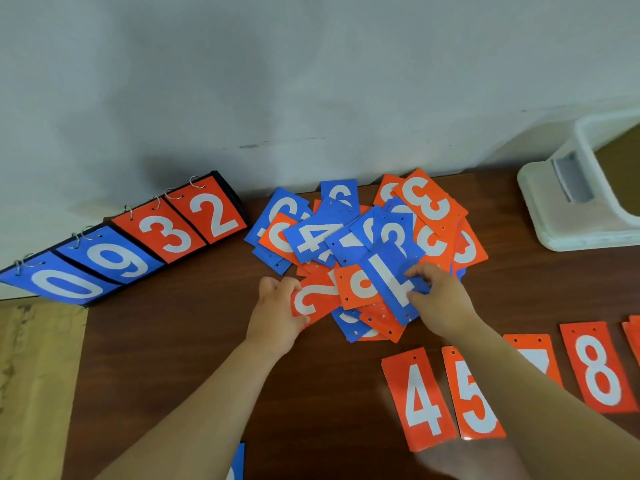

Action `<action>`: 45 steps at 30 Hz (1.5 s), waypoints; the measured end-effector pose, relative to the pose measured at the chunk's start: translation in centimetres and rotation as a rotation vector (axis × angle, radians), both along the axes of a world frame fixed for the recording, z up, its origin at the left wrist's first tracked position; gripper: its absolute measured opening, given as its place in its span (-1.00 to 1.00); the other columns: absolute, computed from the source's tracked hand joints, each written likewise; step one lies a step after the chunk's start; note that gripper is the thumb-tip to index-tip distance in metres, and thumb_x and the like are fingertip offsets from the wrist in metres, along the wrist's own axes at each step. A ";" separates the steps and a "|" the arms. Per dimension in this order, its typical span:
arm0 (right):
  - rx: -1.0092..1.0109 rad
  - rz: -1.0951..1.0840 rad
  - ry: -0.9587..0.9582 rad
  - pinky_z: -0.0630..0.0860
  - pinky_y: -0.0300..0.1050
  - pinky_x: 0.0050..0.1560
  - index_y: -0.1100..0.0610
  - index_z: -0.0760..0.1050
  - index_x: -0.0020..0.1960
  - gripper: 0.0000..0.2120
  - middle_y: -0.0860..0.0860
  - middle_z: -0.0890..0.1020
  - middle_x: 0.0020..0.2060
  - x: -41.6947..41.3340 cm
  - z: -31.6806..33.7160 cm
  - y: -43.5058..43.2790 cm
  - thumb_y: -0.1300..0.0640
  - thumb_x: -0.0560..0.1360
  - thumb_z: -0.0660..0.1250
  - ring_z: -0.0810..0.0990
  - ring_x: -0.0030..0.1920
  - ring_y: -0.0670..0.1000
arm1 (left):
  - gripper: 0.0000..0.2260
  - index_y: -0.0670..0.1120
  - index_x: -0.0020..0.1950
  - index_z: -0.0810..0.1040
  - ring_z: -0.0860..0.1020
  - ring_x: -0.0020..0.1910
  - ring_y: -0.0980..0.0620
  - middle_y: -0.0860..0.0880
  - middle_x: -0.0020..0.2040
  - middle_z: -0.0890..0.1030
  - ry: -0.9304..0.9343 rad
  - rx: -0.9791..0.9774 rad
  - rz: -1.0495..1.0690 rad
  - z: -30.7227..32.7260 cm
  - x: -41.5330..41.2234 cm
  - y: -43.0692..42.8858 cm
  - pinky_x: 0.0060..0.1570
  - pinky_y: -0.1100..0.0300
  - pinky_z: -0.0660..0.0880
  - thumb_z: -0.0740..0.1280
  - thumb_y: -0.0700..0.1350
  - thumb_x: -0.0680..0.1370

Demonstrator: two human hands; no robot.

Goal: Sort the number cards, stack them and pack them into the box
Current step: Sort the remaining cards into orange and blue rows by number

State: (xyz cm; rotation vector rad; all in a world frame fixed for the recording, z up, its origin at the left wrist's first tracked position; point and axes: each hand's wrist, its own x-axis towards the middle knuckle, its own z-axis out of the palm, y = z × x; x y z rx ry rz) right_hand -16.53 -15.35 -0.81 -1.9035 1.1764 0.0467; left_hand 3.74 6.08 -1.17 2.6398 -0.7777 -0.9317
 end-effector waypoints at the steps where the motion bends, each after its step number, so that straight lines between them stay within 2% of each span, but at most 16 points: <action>1: 0.020 -0.005 -0.017 0.44 -0.28 -0.29 -0.07 0.50 0.16 -0.73 -0.08 0.53 0.16 -0.1 0.2 0.3 0.26 0.57 0.36 0.59 -0.11 -0.10 | -0.54 0.13 0.26 0.42 0.51 0.25 -0.02 0.03 0.32 0.28 0.029 -0.032 0.042 0.2 -0.3 0.1 0.10 0.18 0.54 0.56 -0.01 0.47; 4: 0.071 -0.010 -0.076 0.53 -0.25 -0.20 -0.09 0.50 0.17 -0.70 -0.11 0.52 0.18 -0.1 1.3 1.1 0.26 0.57 0.37 0.60 0.03 -0.01 | -0.69 0.14 0.16 0.48 0.47 0.34 -0.04 0.03 0.39 0.30 0.092 -0.134 0.205 1.2 -1.2 0.8 0.11 0.24 0.47 0.50 -0.13 0.53; 8: 0.094 -0.048 -0.190 0.62 -0.06 0.05 -0.06 0.51 0.19 -0.72 -0.20 0.56 0.09 0.6 4.0 2.5 0.21 0.56 0.43 0.55 0.17 -0.07 | -0.79 0.21 0.07 0.50 0.46 0.31 0.01 0.09 0.33 0.45 0.142 -0.256 0.328 4.2 -1.2 3.2 0.12 0.10 0.55 0.44 -0.08 0.58; 12: -0.020 -0.044 -0.258 0.57 -0.13 -0.05 -0.06 0.51 0.17 -0.71 -0.24 0.54 0.01 1.4 7.2 4.3 0.16 0.52 0.48 0.54 0.05 -0.11 | -0.55 0.39 0.17 0.44 0.57 0.24 0.04 0.12 0.25 0.57 0.253 -0.394 0.345 8.6 -0.3 7.5 0.14 0.02 0.61 0.48 -0.14 0.54; 17: -0.169 0.100 -0.325 0.37 -0.38 -0.26 -0.10 0.52 0.09 -0.76 -0.16 0.57 -0.15 2.4 11.2 6.9 0.18 0.54 0.45 0.52 -0.20 -0.14 | -0.72 0.22 0.13 0.58 0.64 0.10 0.09 0.17 0.14 0.64 0.278 -0.446 0.211 14.3 0.1 11.4 0.10 0.02 0.64 0.52 -0.08 0.51; 22: -0.261 0.353 -0.384 0.38 -0.41 -0.26 -0.17 0.52 0.09 -0.76 -0.16 0.58 -0.24 4.1 15.6 9.8 0.17 0.58 0.39 0.54 -0.19 -0.22 | -0.84 0.19 0.00 0.71 0.62 0.07 0.20 0.32 0.41 0.44 0.293 -0.477 -0.035 19.0 -1.3 11.7 0.09 0.10 0.61 0.53 -0.06 0.49; 27: -0.371 0.439 -0.456 0.40 -0.40 -0.18 -0.02 0.60 0.20 -0.76 -0.16 0.60 -0.17 4.9 19.8 11.1 0.20 0.57 0.37 0.54 -0.15 -0.19 | -0.81 0.17 0.05 0.73 0.62 0.15 0.10 0.27 0.48 0.38 0.441 -0.442 -0.155 21.9 -2.1 11.7 0.07 0.06 0.66 0.54 -0.09 0.50; 29: -0.344 0.468 -0.481 0.36 -0.46 -0.22 -0.01 0.61 0.19 -0.74 -0.25 0.54 -0.29 4.8 21.3 11.5 0.24 0.55 0.39 0.53 -0.20 -0.28 | -0.76 0.15 0.11 0.72 0.62 0.15 0.11 0.26 0.50 0.37 0.452 -0.452 -0.191 22.5 -2.5 11.6 0.06 0.12 0.65 0.54 -0.13 0.51; 31: -0.262 0.509 -0.501 0.36 -0.46 -0.25 -0.08 0.61 0.11 -0.74 -0.21 0.46 -0.45 4.6 22.3 12.2 0.25 0.53 0.41 0.49 -0.31 -0.25 | -0.69 0.21 0.17 0.68 0.64 0.11 0.08 0.25 0.50 0.35 0.439 -0.433 -0.214 22.8 -3.0 11.4 0.04 0.12 0.66 0.54 -0.14 0.51; 33: -0.176 0.491 -0.531 0.40 -0.35 -0.28 -0.19 0.57 0.04 -0.70 -0.07 0.50 -0.44 4.2 22.5 12.8 0.23 0.53 0.42 0.48 -0.34 -0.12 | -0.65 0.30 0.18 0.64 0.67 0.06 0.05 0.19 0.46 0.41 0.419 -0.399 -0.213 22.9 -3.5 11.2 0.02 0.08 0.67 0.53 -0.10 0.51; 35: -0.129 0.400 -0.572 0.43 -0.22 -0.27 -0.18 0.53 0.10 -0.70 0.03 0.64 -0.29 3.7 22.4 13.0 0.19 0.52 0.43 0.50 -0.33 -0.11 | -0.62 0.34 0.19 0.60 0.68 0.03 0.09 0.12 0.31 0.58 0.396 -0.415 -0.158 22.7 -4.0 11.1 0.01 0.08 0.67 0.53 -0.09 0.52; 36: -0.115 0.343 -0.587 0.43 -0.24 -0.25 -0.18 0.50 0.16 -0.68 -0.03 0.67 -0.18 3.3 22.3 13.1 0.16 0.52 0.45 0.54 -0.30 -0.15 | -0.60 0.34 0.20 0.60 0.69 0.02 0.10 0.09 0.23 0.63 0.394 -0.450 -0.103 22.3 -4.1 11.2 0.02 0.08 0.67 0.54 -0.10 0.51; 38: -0.040 0.224 -0.601 0.52 -0.27 -0.20 -0.17 0.42 0.23 -0.58 -0.14 0.62 0.04 2.0 21.8 13.5 0.09 0.49 0.50 0.63 -0.14 -0.18 | -0.56 0.38 0.19 0.60 0.69 0.05 0.08 0.07 0.22 0.62 0.396 -0.547 0.052 21.5 -4.4 11.4 0.05 0.04 0.66 0.56 -0.11 0.49; 40: 0.085 0.205 -0.587 0.62 -0.19 -0.18 -0.15 0.38 0.21 -0.56 -0.13 0.56 0.15 0.3 20.9 14.1 0.11 0.48 0.51 0.67 -0.06 -0.09 | -0.56 0.37 0.17 0.60 0.69 0.08 0.04 0.04 0.27 0.61 0.402 -0.682 0.225 20.8 -5.0 11.5 0.08 0.00 0.66 0.56 -0.13 0.48; 43: 0.141 0.370 -0.485 0.59 -0.04 -0.13 -0.11 0.43 0.07 -0.72 -0.18 0.60 0.07 -1.2 19.0 15.0 0.09 0.49 0.49 0.67 -0.15 0.01 | -0.58 0.25 0.21 0.63 0.69 0.08 -0.01 -0.01 0.27 0.61 0.420 -0.801 0.402 19.6 -6.1 11.6 0.07 -0.04 0.66 0.54 -0.19 0.48; 45: 0.073 0.434 -0.428 0.54 -0.11 -0.08 -0.10 0.53 -0.07 -0.84 -0.19 0.64 -0.10 -1.3 18.3 15.3 0.13 0.51 0.47 0.64 -0.15 -0.07 | -0.59 0.23 0.20 0.65 0.68 0.12 -0.04 -0.04 0.29 0.60 0.477 -0.848 0.452 18.8 -6.8 11.6 0.08 -0.08 0.65 0.55 -0.19 0.48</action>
